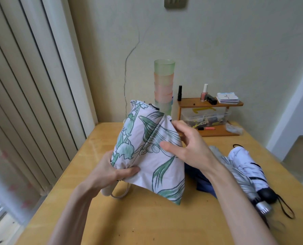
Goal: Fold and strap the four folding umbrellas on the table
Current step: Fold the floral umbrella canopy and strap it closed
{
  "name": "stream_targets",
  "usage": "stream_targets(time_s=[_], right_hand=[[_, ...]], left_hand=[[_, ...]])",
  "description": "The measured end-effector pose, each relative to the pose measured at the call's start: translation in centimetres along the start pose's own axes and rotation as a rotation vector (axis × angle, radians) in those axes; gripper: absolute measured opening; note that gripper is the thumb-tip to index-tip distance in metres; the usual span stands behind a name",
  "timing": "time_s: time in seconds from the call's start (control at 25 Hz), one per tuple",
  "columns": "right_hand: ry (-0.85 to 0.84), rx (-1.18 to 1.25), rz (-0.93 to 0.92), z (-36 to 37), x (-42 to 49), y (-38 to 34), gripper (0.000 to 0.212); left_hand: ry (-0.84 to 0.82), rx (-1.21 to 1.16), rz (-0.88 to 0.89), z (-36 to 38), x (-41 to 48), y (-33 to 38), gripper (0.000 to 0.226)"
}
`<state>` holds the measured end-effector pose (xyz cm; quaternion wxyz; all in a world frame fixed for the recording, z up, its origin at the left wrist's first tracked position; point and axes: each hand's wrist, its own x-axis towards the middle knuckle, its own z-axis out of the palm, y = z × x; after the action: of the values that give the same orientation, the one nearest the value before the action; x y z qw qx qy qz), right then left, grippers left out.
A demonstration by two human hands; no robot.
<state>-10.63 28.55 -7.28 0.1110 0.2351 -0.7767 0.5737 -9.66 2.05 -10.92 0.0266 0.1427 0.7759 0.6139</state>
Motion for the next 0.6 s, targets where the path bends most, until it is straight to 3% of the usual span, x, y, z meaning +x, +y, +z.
stream_targets(time_s=[0.24,0.36,0.44,0.6], right_hand=[[-0.052,-0.118,0.049,-0.9,-0.6,-0.1,0.022],[0.015,-0.181,0.042,-2.0,-0.7,0.2,0.018],[0.020,-0.202,0.007,-2.3,-0.6,0.2,0.025],[-0.182,-0.010,0.126,-1.5,-0.7,-0.2,0.041]], left_hand=[[0.079,0.032,0.019,-0.2,0.1,-0.4,0.038],[0.114,-0.008,0.024,-0.6,0.1,-0.5,0.038],[0.071,-0.028,0.015,-0.7,0.0,-0.4,0.040],[-0.006,-0.020,-0.018,-0.4,-0.2,-0.1,0.047]])
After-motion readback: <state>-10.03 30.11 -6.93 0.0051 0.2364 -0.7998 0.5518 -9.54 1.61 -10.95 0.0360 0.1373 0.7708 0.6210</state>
